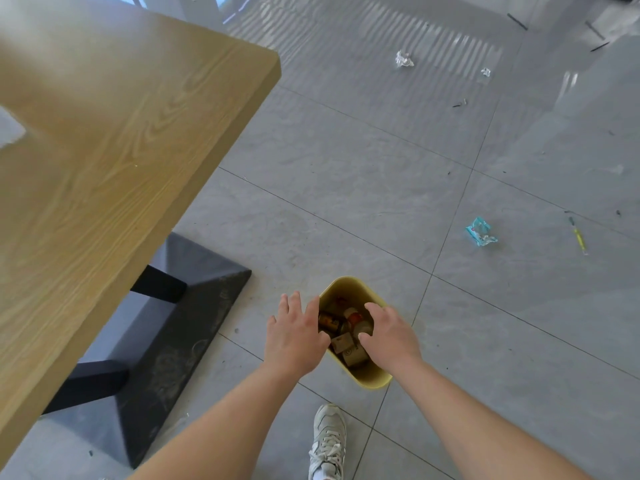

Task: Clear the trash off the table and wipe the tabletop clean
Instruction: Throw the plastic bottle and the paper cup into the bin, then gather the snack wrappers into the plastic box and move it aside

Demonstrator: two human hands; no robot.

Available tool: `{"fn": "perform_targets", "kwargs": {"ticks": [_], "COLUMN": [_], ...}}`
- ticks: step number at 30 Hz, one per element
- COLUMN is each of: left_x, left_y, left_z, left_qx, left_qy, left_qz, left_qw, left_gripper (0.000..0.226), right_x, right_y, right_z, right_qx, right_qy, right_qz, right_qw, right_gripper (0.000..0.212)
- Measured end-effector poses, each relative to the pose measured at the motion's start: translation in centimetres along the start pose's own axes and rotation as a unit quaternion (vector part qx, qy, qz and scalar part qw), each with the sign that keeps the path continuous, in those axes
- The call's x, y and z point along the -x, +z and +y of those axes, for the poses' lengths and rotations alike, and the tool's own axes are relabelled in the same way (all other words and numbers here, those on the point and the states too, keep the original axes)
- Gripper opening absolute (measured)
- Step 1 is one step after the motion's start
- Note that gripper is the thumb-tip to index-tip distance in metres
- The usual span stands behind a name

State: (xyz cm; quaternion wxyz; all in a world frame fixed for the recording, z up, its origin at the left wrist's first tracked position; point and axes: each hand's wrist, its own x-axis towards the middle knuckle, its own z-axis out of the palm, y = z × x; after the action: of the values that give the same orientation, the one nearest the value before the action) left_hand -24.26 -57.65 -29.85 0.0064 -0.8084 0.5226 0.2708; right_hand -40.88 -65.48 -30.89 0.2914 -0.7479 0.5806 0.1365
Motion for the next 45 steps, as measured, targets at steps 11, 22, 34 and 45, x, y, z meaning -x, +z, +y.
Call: {"fn": "perform_targets", "kwargs": {"ticks": [11,22,34,45], "left_x": [6.6,17.1,24.1,25.3], "left_y": [-12.1,-25.2,-33.7,-39.7], "left_z": [-1.1,-8.8,-20.6,-29.9], "left_qx": [-0.028,-0.042,0.023,0.076], "left_qy": [0.042,-0.066,-0.198,-0.222], "left_qz": [0.111,0.223,0.305,0.326], "left_qw": [0.992,0.972,0.931,0.916], "left_gripper": [0.069,0.072,0.076,0.074], "right_x": [4.8,9.9,14.6,14.3], "right_y": [-7.2,-16.4,-20.4,-21.0], "right_z": [-7.4,-21.3,-37.8,-49.4], "right_qx": [-0.001,0.038,0.052,0.032], "right_qy": [-0.080,-0.249,-0.358,-0.339], "right_qz": [0.040,0.078,0.110,0.114], "right_qw": [0.996,0.965,0.926,0.933], "right_gripper": [0.059,0.066,0.061,0.060]}}
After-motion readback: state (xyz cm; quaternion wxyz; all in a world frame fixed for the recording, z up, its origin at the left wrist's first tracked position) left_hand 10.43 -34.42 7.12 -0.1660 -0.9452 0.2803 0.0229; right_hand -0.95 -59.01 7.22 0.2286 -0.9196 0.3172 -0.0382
